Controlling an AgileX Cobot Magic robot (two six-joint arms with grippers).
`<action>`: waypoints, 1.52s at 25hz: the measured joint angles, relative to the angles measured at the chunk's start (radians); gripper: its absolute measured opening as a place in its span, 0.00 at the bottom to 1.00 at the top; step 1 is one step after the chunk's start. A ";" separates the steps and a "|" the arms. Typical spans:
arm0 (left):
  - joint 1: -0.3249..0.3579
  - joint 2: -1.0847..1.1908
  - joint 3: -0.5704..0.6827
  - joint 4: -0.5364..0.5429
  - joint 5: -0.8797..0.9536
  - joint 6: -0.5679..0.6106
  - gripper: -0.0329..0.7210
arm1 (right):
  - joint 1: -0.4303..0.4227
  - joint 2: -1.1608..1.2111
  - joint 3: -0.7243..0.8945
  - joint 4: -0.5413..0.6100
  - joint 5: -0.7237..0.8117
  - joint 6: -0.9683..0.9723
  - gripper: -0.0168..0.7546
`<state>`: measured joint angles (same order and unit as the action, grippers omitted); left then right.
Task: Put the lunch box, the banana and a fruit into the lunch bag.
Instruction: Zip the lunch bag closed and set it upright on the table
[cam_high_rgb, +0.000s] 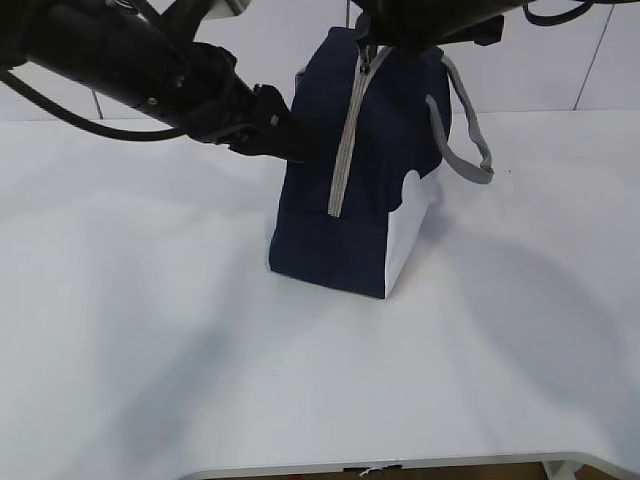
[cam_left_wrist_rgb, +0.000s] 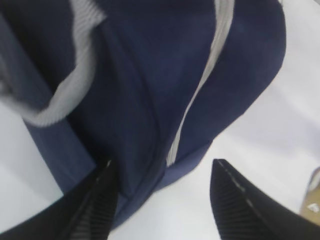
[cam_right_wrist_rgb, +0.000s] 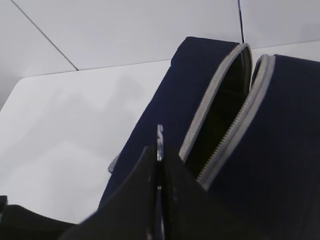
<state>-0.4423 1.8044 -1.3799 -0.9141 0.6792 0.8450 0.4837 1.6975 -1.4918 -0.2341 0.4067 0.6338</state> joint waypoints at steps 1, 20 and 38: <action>-0.013 0.006 0.000 -0.009 -0.025 0.033 0.61 | 0.000 0.000 -0.001 0.004 0.001 0.000 0.05; -0.065 -0.006 0.000 0.108 -0.009 0.082 0.03 | 0.002 0.011 -0.021 -0.059 0.023 -0.073 0.05; -0.065 -0.023 -0.005 0.281 0.192 -0.005 0.03 | 0.003 0.112 -0.186 -0.162 0.087 -0.106 0.05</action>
<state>-0.5072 1.7812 -1.3852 -0.6329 0.8711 0.8402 0.4869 1.8094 -1.6774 -0.3960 0.4936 0.5280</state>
